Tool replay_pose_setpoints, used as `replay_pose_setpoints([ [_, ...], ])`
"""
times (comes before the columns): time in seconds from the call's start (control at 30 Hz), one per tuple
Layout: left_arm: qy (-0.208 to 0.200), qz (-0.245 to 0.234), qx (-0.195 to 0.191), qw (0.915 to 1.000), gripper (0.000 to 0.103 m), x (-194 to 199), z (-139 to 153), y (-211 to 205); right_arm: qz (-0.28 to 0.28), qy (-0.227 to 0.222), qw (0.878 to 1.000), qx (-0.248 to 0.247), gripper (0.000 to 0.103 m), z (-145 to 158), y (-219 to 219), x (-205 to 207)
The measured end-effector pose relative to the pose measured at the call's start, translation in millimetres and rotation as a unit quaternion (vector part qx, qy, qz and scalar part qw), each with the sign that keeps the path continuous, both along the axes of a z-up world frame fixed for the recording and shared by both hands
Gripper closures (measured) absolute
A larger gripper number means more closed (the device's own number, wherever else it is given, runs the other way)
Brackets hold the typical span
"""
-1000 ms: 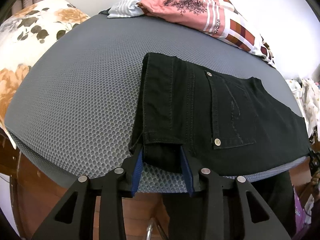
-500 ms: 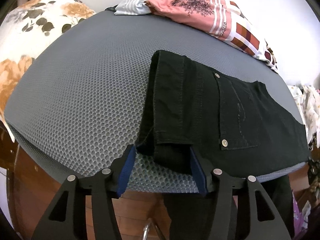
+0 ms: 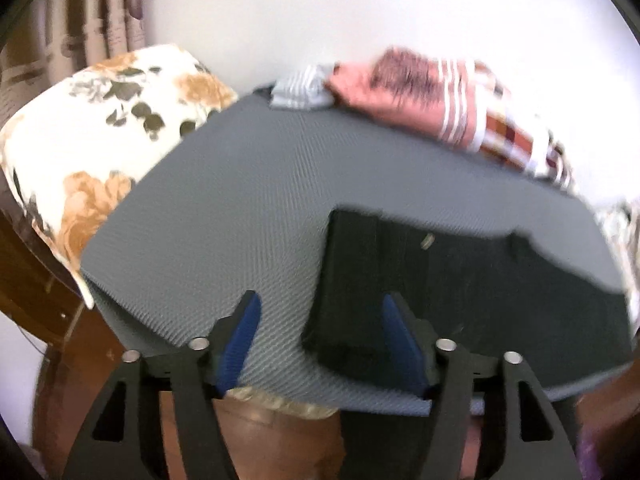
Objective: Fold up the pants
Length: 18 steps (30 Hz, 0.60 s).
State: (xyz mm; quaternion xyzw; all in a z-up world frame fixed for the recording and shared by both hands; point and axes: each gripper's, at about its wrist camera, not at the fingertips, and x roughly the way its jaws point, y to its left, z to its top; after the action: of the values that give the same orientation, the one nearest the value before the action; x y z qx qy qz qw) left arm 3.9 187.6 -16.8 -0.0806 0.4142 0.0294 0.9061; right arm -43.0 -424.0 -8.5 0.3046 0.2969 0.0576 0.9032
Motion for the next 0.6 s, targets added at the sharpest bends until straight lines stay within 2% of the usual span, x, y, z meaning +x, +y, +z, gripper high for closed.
replay_pose_setpoints([
  [0.03, -0.010, 0.000, -0.020, 0.9997, 0.032, 0.4, 7.8, -4.2, 0.054, -0.001, 0.998, -0.033, 0.061, 7.2, 33.8, 26.5],
  [0.07, -0.019, 0.005, -0.038, 0.9991, 0.029, 1.0, 14.7, -9.3, 0.108, -0.004, 0.992, -0.066, 0.056, 11.1, 71.0, 55.0],
  [0.1, -0.027, 0.013, -0.052, 0.9982, 0.024, 1.0, 19.6, -14.4, 0.150, -0.004, 0.984, -0.091, 0.053, 10.8, 101.6, 79.0],
  [0.2, -0.066, 0.016, -0.076, 0.9948, 0.014, -0.2, 25.6, -28.3, 0.245, 0.005, 0.958, -0.148, 0.053, -1.2, 181.7, 147.0],
  [0.3, -0.087, 0.015, -0.033, 0.9955, 0.013, 1.4, 15.0, -39.4, 0.288, 0.029, 0.935, -0.203, 0.054, -21.5, 234.0, 196.7],
  [0.33, -0.082, 0.011, -0.008, 0.9965, 0.013, 3.3, 7.5, -42.0, 0.294, 0.033, 0.931, -0.214, 0.054, -26.8, 243.1, 204.8],
  [0.4, -0.062, 0.006, 0.018, 0.9979, 0.013, 8.6, -4.4, -44.2, 0.295, 0.036, 0.923, -0.244, 0.054, -34.8, 254.1, 222.2],
  [0.47, -0.051, 0.006, 0.020, 0.9985, 0.013, 12.7, -12.2, -41.8, 0.302, 0.043, 0.918, -0.256, 0.054, -41.9, 261.5, 237.0],
  [0.57, -0.052, 0.011, 0.003, 0.9986, 0.013, 15.7, -17.7, -36.4, 0.308, 0.074, 0.911, -0.264, 0.054, -62.9, 265.5, 257.2],
  [0.6, -0.049, 0.011, 0.001, 0.9988, 0.013, 16.5, -19.9, -36.4, 0.312, 0.084, 0.910, -0.261, 0.062, -68.9, 264.7, 261.0],
])
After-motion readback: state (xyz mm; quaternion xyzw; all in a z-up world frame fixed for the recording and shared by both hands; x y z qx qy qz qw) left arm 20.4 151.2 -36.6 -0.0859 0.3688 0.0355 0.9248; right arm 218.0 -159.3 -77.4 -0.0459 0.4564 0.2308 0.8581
